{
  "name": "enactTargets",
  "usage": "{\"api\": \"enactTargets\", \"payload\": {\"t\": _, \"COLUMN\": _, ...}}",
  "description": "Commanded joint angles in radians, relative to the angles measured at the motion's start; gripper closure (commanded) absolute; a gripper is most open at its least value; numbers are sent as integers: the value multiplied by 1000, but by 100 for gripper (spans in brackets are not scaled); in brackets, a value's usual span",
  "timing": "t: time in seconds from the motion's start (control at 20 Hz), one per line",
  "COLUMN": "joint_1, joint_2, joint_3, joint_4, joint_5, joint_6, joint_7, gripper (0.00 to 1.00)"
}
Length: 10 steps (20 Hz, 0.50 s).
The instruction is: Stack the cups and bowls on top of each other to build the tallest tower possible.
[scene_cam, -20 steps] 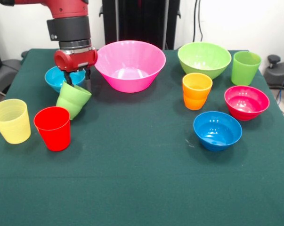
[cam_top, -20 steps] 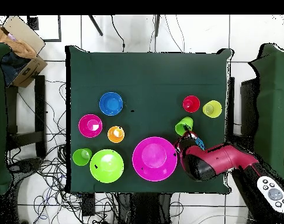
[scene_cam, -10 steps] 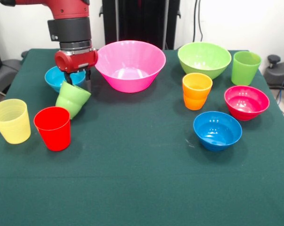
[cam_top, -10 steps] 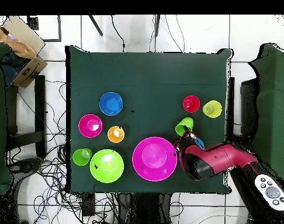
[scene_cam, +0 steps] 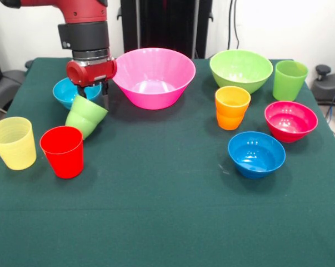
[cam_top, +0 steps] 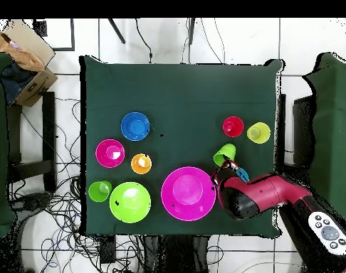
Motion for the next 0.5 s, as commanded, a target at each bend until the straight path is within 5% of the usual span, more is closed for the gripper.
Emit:
{"api": "enactTargets", "payload": {"t": 0.05, "joint_1": 53, "joint_2": 7, "joint_3": -37, "joint_4": -70, "joint_5": 31, "joint_6": 51, "joint_7": 61, "gripper": 0}}
{"api": "enactTargets", "payload": {"t": 0.45, "joint_1": 79, "joint_2": 28, "joint_3": -76, "joint_4": -90, "joint_5": 86, "joint_6": 89, "joint_7": 84, "gripper": 0}}
{"api": "enactTargets", "payload": {"t": 0.5, "joint_1": 74, "joint_2": 30, "joint_3": -77, "joint_4": -89, "joint_5": 96, "joint_6": 89, "joint_7": 61, "gripper": 100}}
